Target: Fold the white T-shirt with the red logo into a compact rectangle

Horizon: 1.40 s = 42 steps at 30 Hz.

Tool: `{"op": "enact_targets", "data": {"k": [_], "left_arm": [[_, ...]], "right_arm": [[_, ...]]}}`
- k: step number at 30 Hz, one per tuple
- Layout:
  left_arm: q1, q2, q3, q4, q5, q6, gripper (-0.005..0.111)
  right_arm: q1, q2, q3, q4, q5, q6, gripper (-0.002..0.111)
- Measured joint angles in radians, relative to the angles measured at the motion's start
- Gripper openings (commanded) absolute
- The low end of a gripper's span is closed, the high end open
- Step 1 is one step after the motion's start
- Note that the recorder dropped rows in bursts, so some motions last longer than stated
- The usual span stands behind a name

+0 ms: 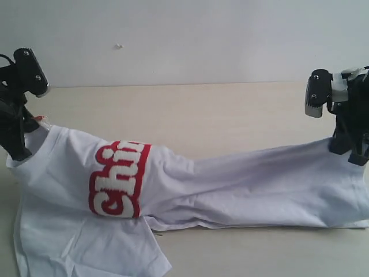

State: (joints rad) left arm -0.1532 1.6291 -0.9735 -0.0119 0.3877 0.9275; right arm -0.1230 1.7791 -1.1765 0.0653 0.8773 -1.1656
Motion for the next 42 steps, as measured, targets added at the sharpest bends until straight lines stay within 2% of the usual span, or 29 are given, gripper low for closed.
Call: {"op": "enact_targets", "data": {"k": [6,15,18,23,25,29,31,33,35,36,40,41,42], "left_arm": [[0.062,0.088,-0.002,-0.041,-0.213,-0.004,0.000],[0.063,0.224,-0.004,-0.043,-0.408,-0.006,0.000],[0.063,0.263,-0.004,-0.043,-0.494,-0.033,0.000],[0.063,0.302,-0.004,-0.043,-0.647,-0.132,0.000],[0.063,0.312,-0.009,-0.041,-0.689,-0.155,0.000],[0.068,0.337,-0.014,-0.043,-0.744,-0.169,0.002],[0.069,0.352,-0.014,-0.050,-0.759,-0.189,0.009],[0.069,0.368,-0.014,-0.055,-0.772,-0.224,0.024],[0.072,0.378,-0.014,-0.060,-0.790,-0.252,0.042],[0.072,0.385,-0.014,-0.064,-0.803,-0.268,0.056],[0.072,0.396,-0.014,-0.068,-0.855,-0.314,0.099],[0.072,0.395,-0.015,-0.068,-0.864,-0.317,0.105],[0.073,0.396,-0.019,-0.070,-0.873,-0.317,0.105]], "right_arm": [[-0.038,0.116,-0.086,0.002,-0.153,0.025,0.000],[-0.038,0.245,-0.183,0.002,-0.245,0.130,0.000],[-0.038,0.257,-0.188,-0.008,-0.262,0.137,0.003],[-0.038,0.268,-0.188,-0.013,-0.286,0.137,0.023],[-0.038,0.270,-0.190,-0.030,-0.296,0.137,0.034],[-0.047,0.276,-0.192,-0.056,-0.298,0.137,0.064],[-0.048,0.278,-0.192,-0.058,-0.292,0.137,0.077],[-0.048,0.280,-0.192,-0.065,-0.280,0.137,0.085],[-0.048,0.282,-0.192,-0.065,-0.271,0.137,0.087],[-0.048,0.282,-0.192,-0.065,-0.268,0.137,0.088],[-0.048,0.282,-0.192,-0.019,-0.264,0.137,0.088],[-0.048,0.282,-0.192,-0.001,-0.260,0.137,0.088],[-0.048,0.282,-0.192,0.019,-0.258,0.137,0.088]]}}
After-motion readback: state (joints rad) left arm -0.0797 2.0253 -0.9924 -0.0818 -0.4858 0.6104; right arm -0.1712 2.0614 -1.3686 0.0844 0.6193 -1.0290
